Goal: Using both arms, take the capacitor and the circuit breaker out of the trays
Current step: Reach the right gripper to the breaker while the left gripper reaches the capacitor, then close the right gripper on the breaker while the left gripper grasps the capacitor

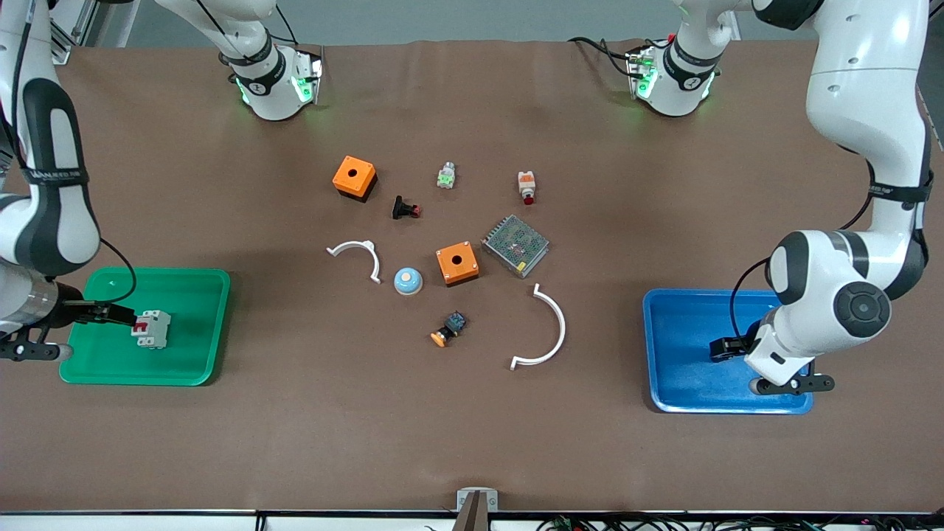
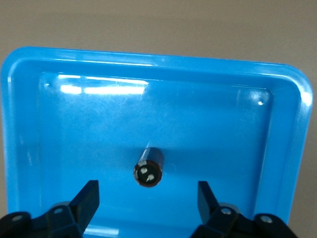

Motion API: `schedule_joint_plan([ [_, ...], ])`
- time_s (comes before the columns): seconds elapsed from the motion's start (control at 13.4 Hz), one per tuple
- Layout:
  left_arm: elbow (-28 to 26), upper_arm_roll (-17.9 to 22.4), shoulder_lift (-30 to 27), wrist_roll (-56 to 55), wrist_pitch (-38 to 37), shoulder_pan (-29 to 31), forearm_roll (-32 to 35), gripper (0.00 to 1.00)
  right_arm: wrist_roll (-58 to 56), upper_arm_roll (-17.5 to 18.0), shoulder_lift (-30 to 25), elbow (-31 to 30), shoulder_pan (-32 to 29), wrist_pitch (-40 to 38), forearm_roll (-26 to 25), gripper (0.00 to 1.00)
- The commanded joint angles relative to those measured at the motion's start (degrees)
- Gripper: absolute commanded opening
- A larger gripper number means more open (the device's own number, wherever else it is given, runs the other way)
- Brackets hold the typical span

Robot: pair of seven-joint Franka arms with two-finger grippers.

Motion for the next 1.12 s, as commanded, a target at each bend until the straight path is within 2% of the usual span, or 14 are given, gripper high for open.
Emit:
schedule_joint_plan([
  [0.0,1.08,-0.16,1.68,-0.25,0.98,0.11,-0.68,0.74,-3.95,0.93,3.13,-2.25,-2.38,6.37,1.42,1.00],
  [0.15,1.17,-0.16,2.38,-0.25,1.16,0.11,-0.59,0.72,-5.89,0.93,5.24,-2.25,-2.47,9.01,3.45,1.00],
  [0.52,1.08,-0.08,3.61,-0.25,1.95,0.55,-0.59,0.64,-6.08,2.08,7.97,-2.42,-3.18,11.04,4.15,0.99],
  [0.6,1.08,-0.08,3.79,-0.25,2.04,0.64,-0.59,0.63,-6.25,2.16,8.24,-2.42,-3.18,11.04,5.03,0.91],
  [0.67,1.08,-0.08,3.79,-0.25,2.30,0.64,-0.59,0.61,-7.82,2.16,8.42,-2.51,-3.27,11.04,5.21,0.71],
  [0.82,1.08,-0.08,3.97,-0.25,2.30,0.64,-0.59,0.56,-10.99,2.16,8.68,-2.51,-3.79,11.04,6.52,0.23],
  [0.89,1.08,-0.08,4.40,-0.25,2.48,0.55,-0.59,0.56,-11.61,2.16,8.68,-2.51,-3.79,10.95,6.53,0.05],
  [0.97,1.08,0.01,4.49,-0.34,2.92,0.64,-0.59,0.55,-12.14,2.08,8.59,-2.42,-3.88,10.95,6.53,0.00],
  [1.04,1.08,0.10,4.58,-0.34,3.01,0.64,-0.59,0.54,-13.19,2.08,8.51,-2.16,-3.97,10.87,6.53,0.00],
])
